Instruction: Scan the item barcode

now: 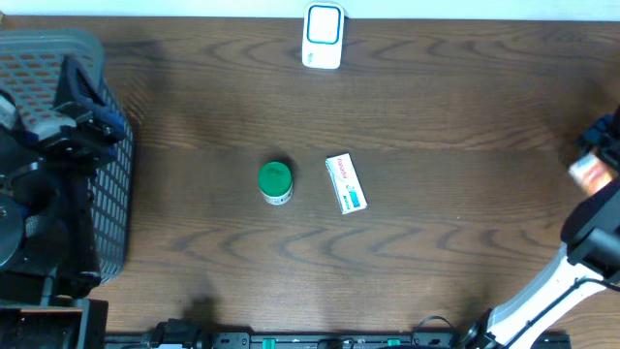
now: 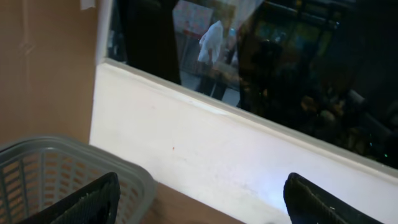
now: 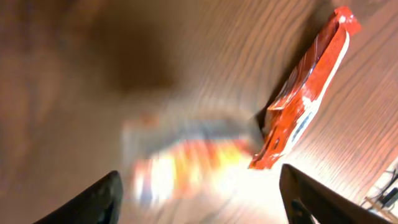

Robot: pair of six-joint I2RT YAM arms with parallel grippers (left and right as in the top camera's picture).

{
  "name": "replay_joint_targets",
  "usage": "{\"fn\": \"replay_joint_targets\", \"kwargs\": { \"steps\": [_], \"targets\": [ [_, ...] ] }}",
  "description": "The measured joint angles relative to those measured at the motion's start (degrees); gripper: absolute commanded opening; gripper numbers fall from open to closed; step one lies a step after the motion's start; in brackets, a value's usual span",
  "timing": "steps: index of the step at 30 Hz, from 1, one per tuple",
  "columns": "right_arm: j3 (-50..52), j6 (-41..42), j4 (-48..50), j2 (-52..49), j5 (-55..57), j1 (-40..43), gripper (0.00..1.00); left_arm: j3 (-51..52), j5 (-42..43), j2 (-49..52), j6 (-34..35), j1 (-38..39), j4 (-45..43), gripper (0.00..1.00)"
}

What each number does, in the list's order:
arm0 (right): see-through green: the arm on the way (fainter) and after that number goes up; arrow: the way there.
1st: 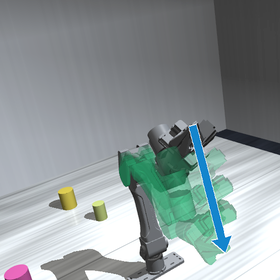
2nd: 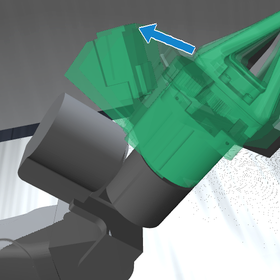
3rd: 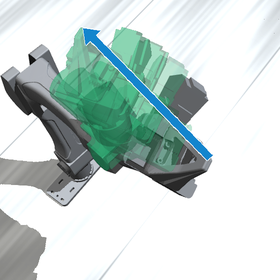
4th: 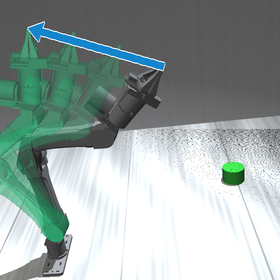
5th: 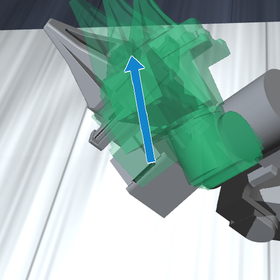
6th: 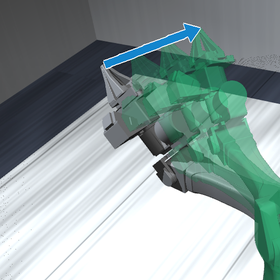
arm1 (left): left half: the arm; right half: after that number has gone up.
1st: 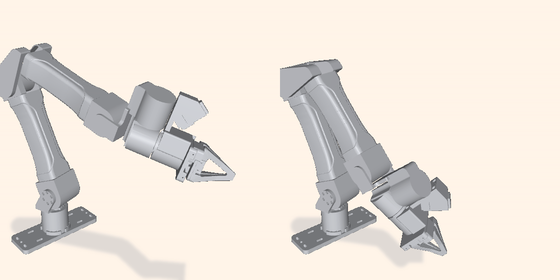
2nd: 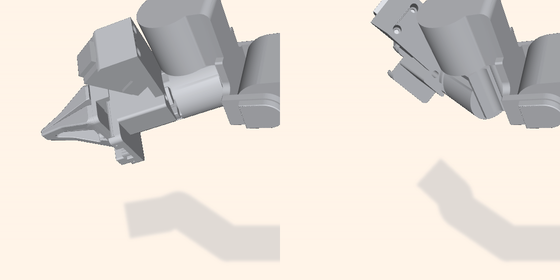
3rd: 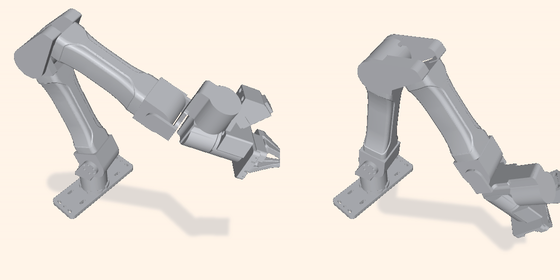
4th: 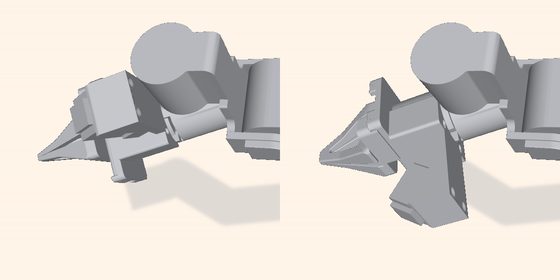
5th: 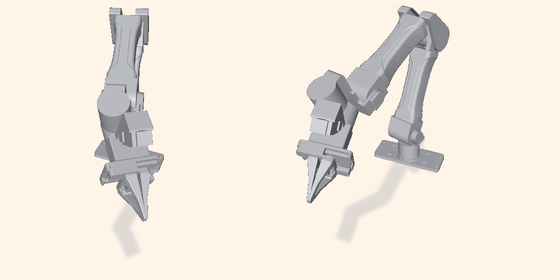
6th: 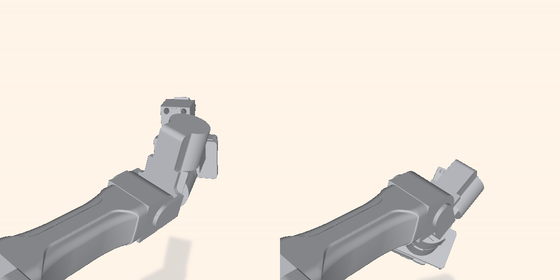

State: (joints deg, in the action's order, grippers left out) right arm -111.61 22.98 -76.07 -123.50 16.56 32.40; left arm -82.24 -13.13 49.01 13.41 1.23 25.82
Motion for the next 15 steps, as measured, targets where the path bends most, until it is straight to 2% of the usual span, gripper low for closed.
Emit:
{"fn": "replay_joint_targets", "kwargs": {
  "steps": [1,7,11,13,15],
  "targets": [
    [0.52,-0.22,0.26,0.0,-0.48,0.72,0.99,0.09,0.42,0.0,-0.17,-0.02,-0.15,0.84],
    [-1.51,-2.47,-1.46,0.0,-5.29,3.58,0.99,0.09,1.25,-0.02,-0.42,-0.02,-0.44,0.85],
    [-10.08,-3.32,-5.84,0.02,-11.76,2.4,0.99,0.09,1.25,-0.02,-0.42,0.0,-0.5,0.84],
    [-14.32,-3.82,-7.23,0.63,-15.89,0.63,0.87,0.09,1.25,-0.02,-0.42,0.0,-0.61,0.85],
    [-16.48,-4.33,-8.15,2.16,-20.09,-2.49,0.69,0.09,1.25,-0.02,-0.42,-0.02,-0.72,0.84]
  ]
}}
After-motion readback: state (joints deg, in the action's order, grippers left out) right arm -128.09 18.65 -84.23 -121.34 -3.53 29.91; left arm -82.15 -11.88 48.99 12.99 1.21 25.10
